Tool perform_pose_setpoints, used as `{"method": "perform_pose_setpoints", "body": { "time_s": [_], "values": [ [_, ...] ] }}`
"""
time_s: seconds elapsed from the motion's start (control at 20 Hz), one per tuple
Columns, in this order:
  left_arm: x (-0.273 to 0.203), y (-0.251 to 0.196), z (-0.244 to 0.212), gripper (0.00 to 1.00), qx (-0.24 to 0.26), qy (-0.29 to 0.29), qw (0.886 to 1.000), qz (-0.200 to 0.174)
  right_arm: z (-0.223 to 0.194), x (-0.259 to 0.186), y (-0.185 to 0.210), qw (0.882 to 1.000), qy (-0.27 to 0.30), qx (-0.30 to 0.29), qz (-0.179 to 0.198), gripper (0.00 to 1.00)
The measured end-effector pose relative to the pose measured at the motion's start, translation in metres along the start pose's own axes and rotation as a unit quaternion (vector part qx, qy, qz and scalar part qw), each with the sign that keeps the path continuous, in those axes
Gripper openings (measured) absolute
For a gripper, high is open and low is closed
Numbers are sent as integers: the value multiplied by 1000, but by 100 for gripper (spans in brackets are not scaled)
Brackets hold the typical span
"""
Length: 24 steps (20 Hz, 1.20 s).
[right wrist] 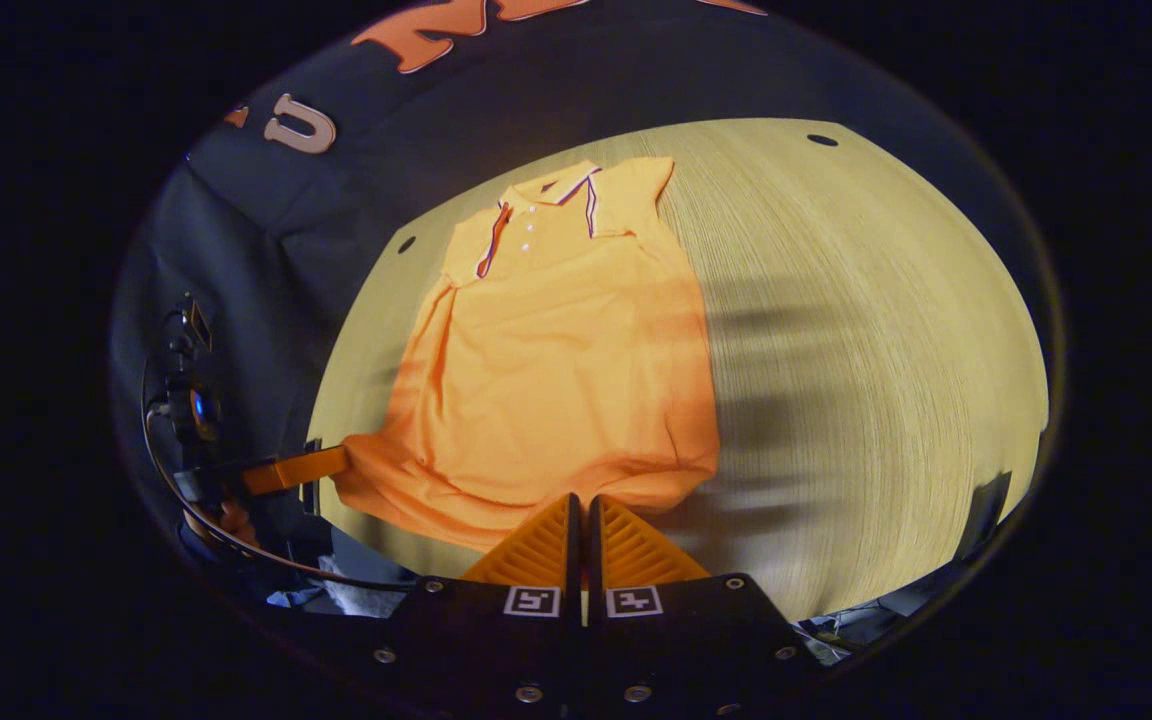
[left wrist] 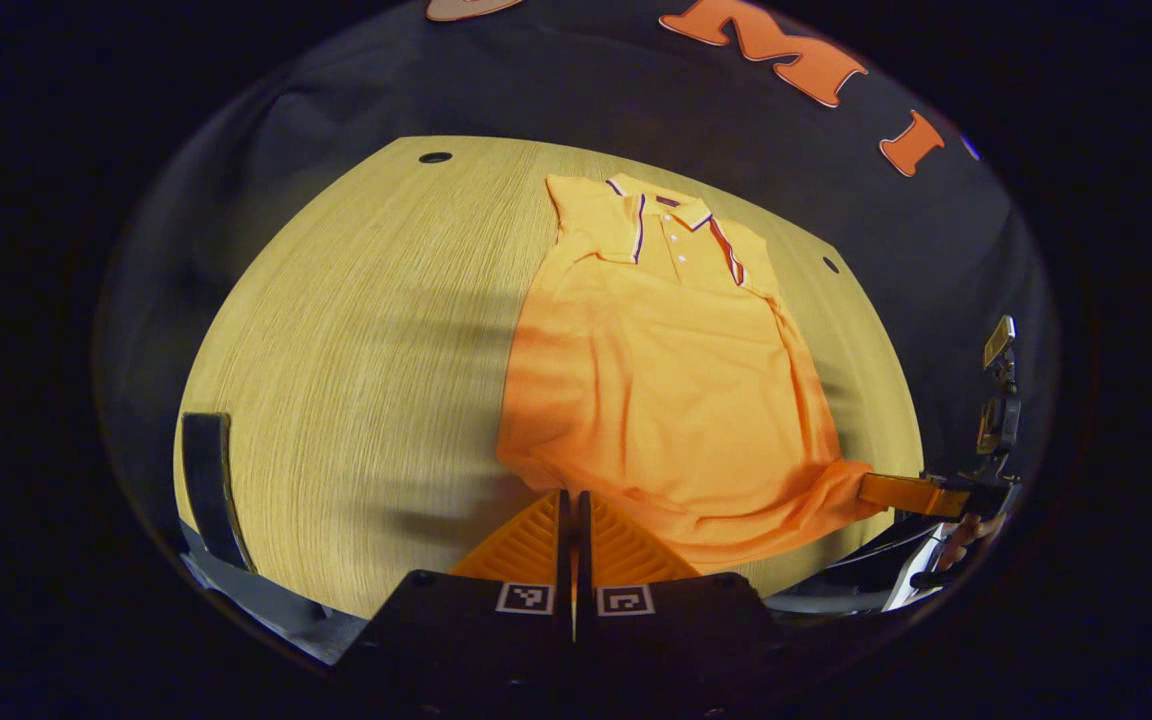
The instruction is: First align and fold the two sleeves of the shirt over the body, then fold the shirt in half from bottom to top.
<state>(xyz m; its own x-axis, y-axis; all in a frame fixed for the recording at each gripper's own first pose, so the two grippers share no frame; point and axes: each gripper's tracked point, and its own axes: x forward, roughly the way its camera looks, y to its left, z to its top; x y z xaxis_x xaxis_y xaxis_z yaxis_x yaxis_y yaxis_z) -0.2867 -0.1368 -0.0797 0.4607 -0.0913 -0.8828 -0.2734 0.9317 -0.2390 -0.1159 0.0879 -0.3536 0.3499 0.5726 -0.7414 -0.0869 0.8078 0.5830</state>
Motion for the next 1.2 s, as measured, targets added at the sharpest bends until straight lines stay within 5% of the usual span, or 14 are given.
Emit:
{"method": "perform_pose_setpoints", "body": {
  "time_s": [0.7,1.05,1.2],
  "values": [
    [-8,-28,137,1,3,-98,995,-8,121,-18,21,994,-94,-12,59,3],
    [-1,-37,224,1,7,-144,989,-23,188,-6,21,992,-120,-25,40,2],
    [27,-33,212,1,29,-80,996,-27,199,3,23,992,-126,-4,27,3]
  ]
}}
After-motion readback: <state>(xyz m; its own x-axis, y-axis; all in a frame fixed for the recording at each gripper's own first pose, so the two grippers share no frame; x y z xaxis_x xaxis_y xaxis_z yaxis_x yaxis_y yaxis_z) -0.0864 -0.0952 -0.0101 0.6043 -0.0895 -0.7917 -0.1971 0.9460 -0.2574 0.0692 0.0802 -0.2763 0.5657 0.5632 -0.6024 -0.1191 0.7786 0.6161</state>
